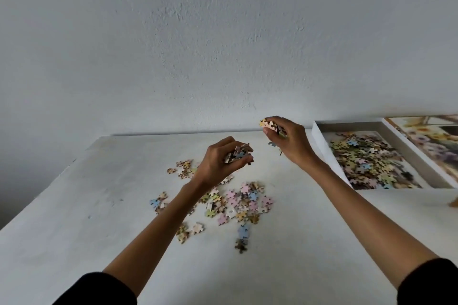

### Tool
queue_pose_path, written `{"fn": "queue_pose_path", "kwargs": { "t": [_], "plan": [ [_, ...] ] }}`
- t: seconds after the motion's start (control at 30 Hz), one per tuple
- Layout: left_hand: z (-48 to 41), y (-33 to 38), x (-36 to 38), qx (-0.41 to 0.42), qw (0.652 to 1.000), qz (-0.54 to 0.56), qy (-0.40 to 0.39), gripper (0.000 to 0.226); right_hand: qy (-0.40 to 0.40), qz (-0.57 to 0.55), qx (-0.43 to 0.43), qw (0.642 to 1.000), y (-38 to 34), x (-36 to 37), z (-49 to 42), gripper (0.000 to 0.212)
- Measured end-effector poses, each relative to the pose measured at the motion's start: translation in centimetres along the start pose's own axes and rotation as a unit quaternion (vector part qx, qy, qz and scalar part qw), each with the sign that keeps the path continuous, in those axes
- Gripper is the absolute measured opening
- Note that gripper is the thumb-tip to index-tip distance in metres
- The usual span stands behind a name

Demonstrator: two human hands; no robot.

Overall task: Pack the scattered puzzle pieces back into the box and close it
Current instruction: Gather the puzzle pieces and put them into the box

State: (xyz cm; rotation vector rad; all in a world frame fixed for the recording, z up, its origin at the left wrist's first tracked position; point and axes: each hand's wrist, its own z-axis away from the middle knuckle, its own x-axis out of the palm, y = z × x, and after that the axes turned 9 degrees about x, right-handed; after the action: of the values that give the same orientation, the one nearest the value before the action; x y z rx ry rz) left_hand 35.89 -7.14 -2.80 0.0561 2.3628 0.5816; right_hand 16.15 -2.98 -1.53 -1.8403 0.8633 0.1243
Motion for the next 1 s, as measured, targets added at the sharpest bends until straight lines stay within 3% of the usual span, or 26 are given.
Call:
{"fn": "queue_pose_path", "kwargs": {
  "t": [0.2, 0.33, 0.63, 0.8, 1.0],
  "plan": [
    [-6.9, 2.7, 6.7, 0.027, 0.998, 0.055, -0.014, 0.018, 0.054, 0.048, 0.003, 0.997, 3.9, -9.0, -1.2, 0.026],
    [-10.9, 4.3, 12.0, 0.051, 0.996, 0.068, -0.017, 0.028, 0.052, 0.075, 0.019, 0.996, 7.3, -14.4, -1.8, 0.027],
    [-15.5, 6.0, 22.6, 0.063, 0.992, 0.091, -0.068, 0.032, -0.033, 0.118, 0.078, 0.989, 14.9, -20.6, -3.0, 0.030],
    [-16.1, 6.0, 25.8, 0.059, 0.988, 0.060, -0.130, 0.033, -0.078, 0.132, 0.117, 0.981, 17.4, -20.6, -2.8, 0.060],
    [-16.1, 6.2, 26.8, 0.062, 0.976, 0.019, -0.210, 0.030, -0.060, 0.146, 0.141, 0.977, 19.5, -21.0, -2.9, 0.023]
  ]
}}
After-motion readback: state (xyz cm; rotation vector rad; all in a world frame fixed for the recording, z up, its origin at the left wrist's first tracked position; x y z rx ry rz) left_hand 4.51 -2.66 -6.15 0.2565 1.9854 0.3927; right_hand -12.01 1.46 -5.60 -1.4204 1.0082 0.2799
